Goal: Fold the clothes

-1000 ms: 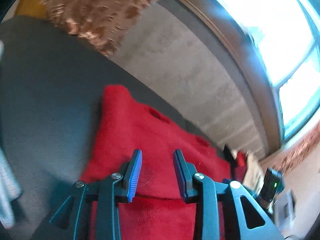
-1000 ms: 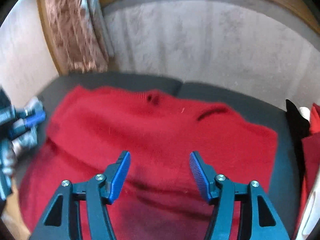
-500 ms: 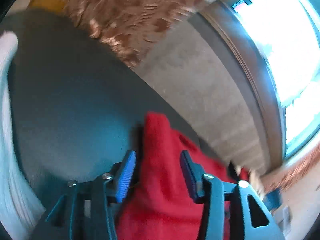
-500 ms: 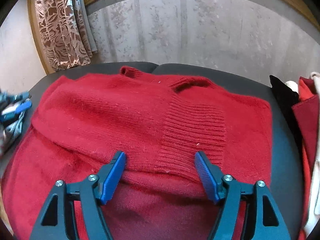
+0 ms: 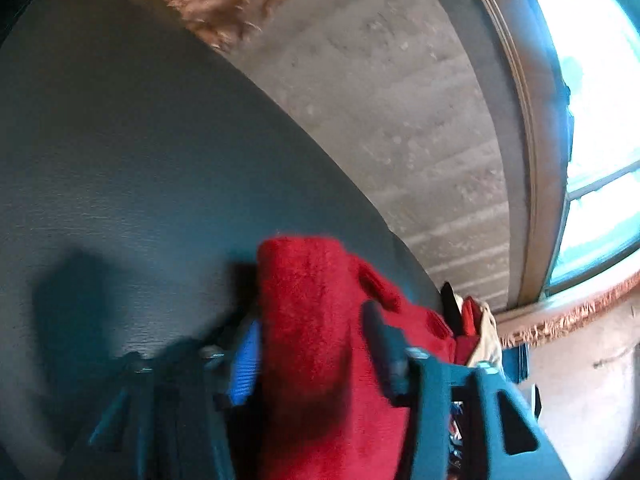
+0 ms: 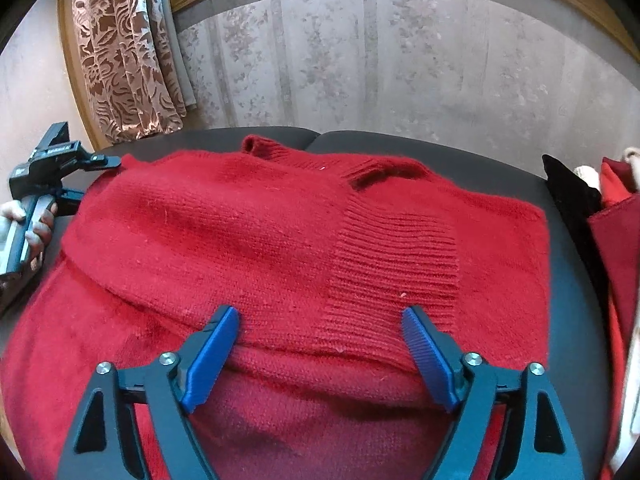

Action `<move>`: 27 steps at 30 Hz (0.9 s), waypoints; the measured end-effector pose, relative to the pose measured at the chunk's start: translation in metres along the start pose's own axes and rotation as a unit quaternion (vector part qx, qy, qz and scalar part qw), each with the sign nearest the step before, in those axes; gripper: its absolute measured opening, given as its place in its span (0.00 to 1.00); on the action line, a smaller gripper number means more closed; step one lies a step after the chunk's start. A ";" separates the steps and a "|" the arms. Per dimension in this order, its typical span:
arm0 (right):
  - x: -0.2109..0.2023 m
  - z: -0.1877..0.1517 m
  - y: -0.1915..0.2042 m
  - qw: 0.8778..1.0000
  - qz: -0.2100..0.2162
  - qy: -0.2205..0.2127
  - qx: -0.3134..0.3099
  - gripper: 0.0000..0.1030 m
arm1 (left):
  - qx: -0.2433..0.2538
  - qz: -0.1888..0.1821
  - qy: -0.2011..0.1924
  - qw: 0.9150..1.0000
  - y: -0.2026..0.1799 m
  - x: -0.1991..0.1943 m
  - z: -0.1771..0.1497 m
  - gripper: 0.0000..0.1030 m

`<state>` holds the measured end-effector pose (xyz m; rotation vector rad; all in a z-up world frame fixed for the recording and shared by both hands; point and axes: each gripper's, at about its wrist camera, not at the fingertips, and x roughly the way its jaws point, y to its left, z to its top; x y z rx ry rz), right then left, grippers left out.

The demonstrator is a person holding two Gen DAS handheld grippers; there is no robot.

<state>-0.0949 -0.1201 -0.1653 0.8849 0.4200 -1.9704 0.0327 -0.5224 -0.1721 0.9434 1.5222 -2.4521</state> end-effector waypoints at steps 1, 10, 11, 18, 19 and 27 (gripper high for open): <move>0.000 0.000 0.000 1.000 -0.001 0.000 -0.001 0.84 | 0.015 0.003 -0.008 1.000 -0.006 -0.003 -0.003 0.11; 0.006 0.008 0.008 1.000 -0.019 0.008 -0.015 0.91 | 0.230 0.301 -0.083 0.922 -0.063 0.009 -0.034 0.14; 0.008 0.009 0.009 1.000 -0.022 0.010 -0.016 0.91 | 0.241 0.324 -0.077 0.912 -0.061 0.019 -0.034 0.17; 0.010 0.010 0.006 1.000 -0.017 0.012 -0.008 0.95 | 0.148 0.415 -0.170 0.881 -0.059 -0.024 -0.023 0.36; 0.011 0.010 0.006 1.000 -0.016 0.011 -0.007 0.96 | 0.143 0.405 -0.184 0.884 -0.061 -0.033 -0.028 0.36; 0.012 0.011 0.004 1.000 -0.008 0.014 -0.002 0.99 | 0.256 0.342 -0.100 0.898 -0.080 0.000 -0.101 0.42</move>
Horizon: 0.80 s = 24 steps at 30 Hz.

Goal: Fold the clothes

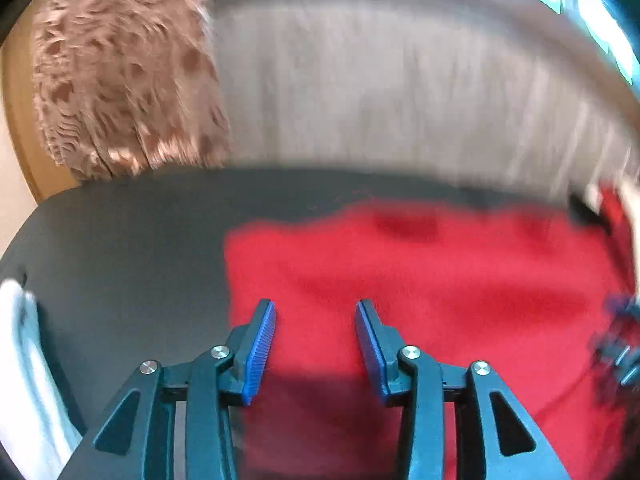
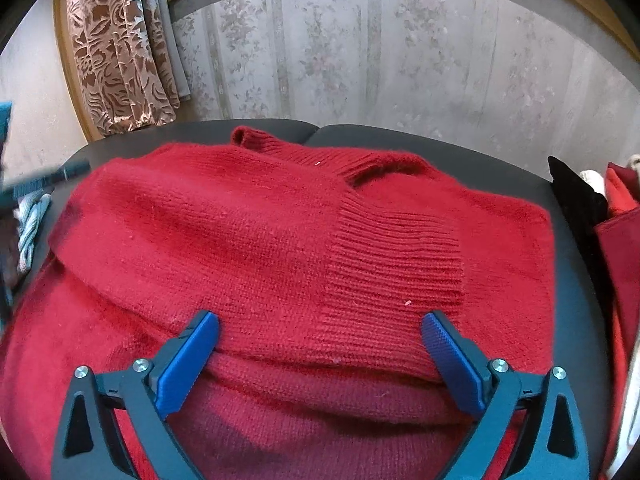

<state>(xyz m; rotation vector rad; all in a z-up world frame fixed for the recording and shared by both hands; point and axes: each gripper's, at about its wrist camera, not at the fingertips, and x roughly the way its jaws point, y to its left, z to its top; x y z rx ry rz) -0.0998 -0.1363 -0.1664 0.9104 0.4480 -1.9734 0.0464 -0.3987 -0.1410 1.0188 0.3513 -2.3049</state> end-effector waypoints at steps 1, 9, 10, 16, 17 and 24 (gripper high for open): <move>0.000 0.000 0.000 1.000 0.002 0.000 0.001 1.00 | -0.002 0.006 0.005 1.000 0.001 0.004 -0.008 0.42; -0.018 0.008 0.005 1.000 0.027 -0.009 0.012 0.95 | -0.021 0.004 -0.001 1.000 0.006 -0.003 -0.012 0.45; -0.024 0.011 0.008 0.999 0.035 -0.014 0.013 0.88 | -0.018 0.009 -0.002 1.000 0.003 -0.003 -0.013 0.45; -0.024 0.073 0.056 0.994 0.102 -0.037 -0.030 0.80 | -0.006 0.002 -0.001 1.000 -0.003 -0.004 -0.010 0.45; -0.009 0.082 0.062 0.995 0.095 -0.021 -0.035 0.78 | -0.005 -0.002 -0.001 1.000 -0.002 -0.005 -0.011 0.45; 0.054 0.085 0.070 0.997 0.058 -0.004 -0.044 0.85 | -0.027 -0.018 -0.004 0.999 0.007 -0.003 -0.014 0.46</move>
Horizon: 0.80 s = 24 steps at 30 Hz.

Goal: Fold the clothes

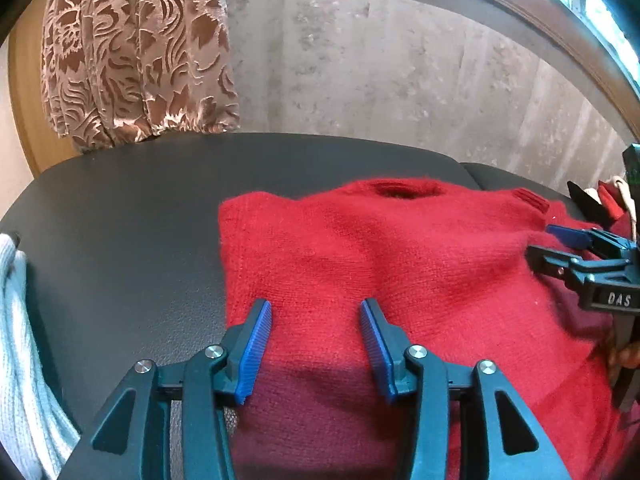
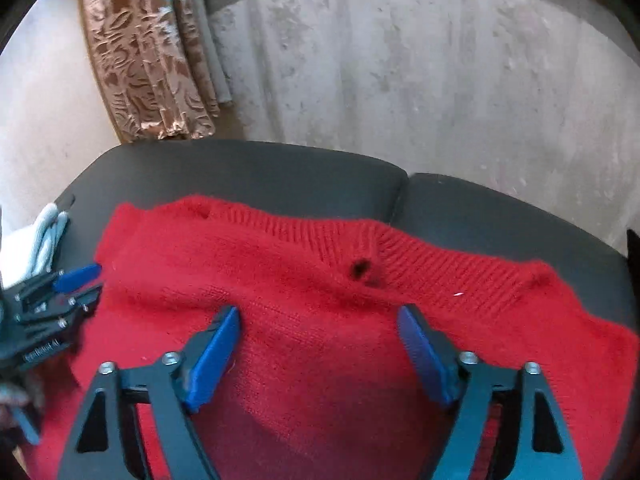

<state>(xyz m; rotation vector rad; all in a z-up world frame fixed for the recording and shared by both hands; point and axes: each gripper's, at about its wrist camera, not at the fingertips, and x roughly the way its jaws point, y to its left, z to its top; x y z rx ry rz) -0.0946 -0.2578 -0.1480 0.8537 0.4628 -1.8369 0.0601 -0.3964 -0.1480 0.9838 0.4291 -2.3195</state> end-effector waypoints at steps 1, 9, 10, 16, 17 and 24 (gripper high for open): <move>0.001 0.000 0.002 1.000 -0.005 -0.003 -0.006 0.85 | 0.000 0.003 -0.001 1.000 0.000 0.001 0.000 0.47; 0.012 0.012 -0.001 0.999 -0.018 -0.008 -0.026 0.94 | -0.013 0.011 -0.001 1.000 0.004 0.015 0.013 0.50; 0.013 0.015 -0.002 0.999 -0.022 -0.007 -0.028 0.95 | -0.011 0.015 0.000 1.000 0.004 0.017 0.015 0.51; 0.006 0.022 -0.002 0.999 -0.036 -0.004 -0.026 0.96 | -0.007 0.027 0.003 1.000 0.004 0.026 0.024 0.54; 0.000 0.022 -0.001 0.999 -0.036 -0.003 -0.022 0.96 | -0.010 0.025 0.003 1.000 0.005 0.026 0.024 0.54; -0.077 -0.027 -0.027 0.998 0.011 -0.022 0.060 0.98 | -0.036 -0.007 0.006 0.999 0.020 -0.004 0.014 0.53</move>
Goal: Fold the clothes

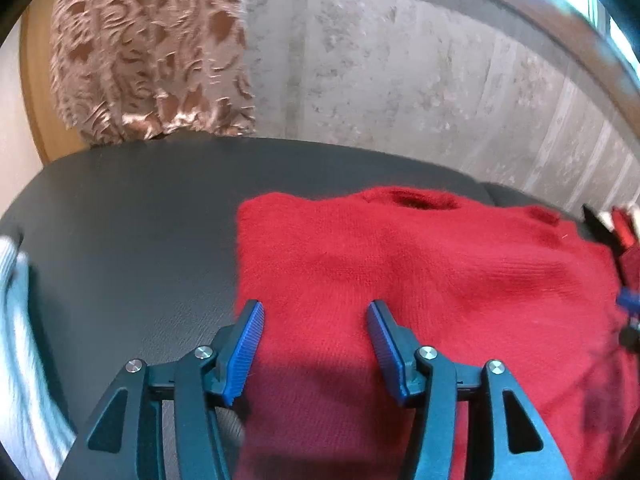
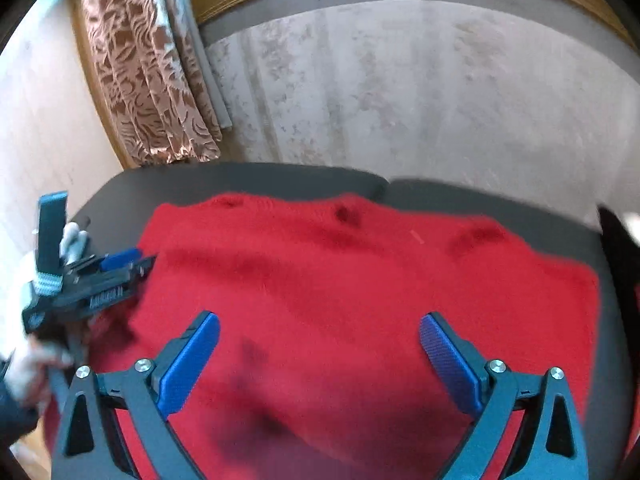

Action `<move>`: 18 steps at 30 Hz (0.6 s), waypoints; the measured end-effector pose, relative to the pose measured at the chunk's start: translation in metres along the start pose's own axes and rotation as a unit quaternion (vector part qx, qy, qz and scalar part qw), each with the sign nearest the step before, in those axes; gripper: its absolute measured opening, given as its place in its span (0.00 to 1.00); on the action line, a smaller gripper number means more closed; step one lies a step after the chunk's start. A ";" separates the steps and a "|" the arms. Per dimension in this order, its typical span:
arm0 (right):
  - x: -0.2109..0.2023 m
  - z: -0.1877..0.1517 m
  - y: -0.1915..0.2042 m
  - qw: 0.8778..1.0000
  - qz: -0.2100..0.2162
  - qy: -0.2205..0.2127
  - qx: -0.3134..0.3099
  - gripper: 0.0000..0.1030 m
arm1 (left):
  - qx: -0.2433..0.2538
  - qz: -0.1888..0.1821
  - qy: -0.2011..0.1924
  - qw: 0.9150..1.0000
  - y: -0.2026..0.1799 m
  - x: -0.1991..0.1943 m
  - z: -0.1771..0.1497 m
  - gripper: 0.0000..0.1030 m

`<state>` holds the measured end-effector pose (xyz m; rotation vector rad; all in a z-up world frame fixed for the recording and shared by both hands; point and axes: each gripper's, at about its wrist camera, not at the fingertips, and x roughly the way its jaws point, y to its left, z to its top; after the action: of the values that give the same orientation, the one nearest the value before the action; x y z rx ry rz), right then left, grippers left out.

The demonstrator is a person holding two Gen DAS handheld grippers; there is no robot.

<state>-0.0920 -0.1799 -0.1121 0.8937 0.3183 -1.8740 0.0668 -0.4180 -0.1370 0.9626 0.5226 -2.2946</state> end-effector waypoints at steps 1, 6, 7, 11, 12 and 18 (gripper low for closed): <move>-0.013 -0.012 -0.011 1.000 0.007 0.002 0.016 0.98 | -0.007 -0.012 -0.003 1.000 0.005 -0.011 -0.006 0.54; -0.078 -0.073 -0.068 0.996 0.008 0.010 0.088 0.99 | -0.028 -0.057 -0.004 0.998 0.028 -0.063 -0.046 0.55; -0.089 -0.085 -0.079 0.995 0.005 0.013 0.101 0.99 | -0.034 -0.063 -0.002 0.997 0.033 -0.075 -0.057 0.56; -0.136 -0.141 -0.102 0.989 -0.017 0.020 0.144 0.99 | -0.044 -0.071 0.002 0.997 0.043 -0.113 -0.098 0.59; -0.144 -0.151 -0.102 0.988 -0.016 0.018 0.151 0.99 | -0.048 -0.068 0.004 0.997 0.046 -0.121 -0.108 0.59; -0.167 -0.215 -0.090 0.981 0.037 0.029 0.188 1.00 | -0.078 -0.070 0.024 0.994 0.062 -0.157 -0.165 0.59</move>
<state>-0.0366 0.0975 -0.1585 1.1980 -0.0399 -1.8714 0.2797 -0.3154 -0.1379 0.9325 0.8004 -2.3175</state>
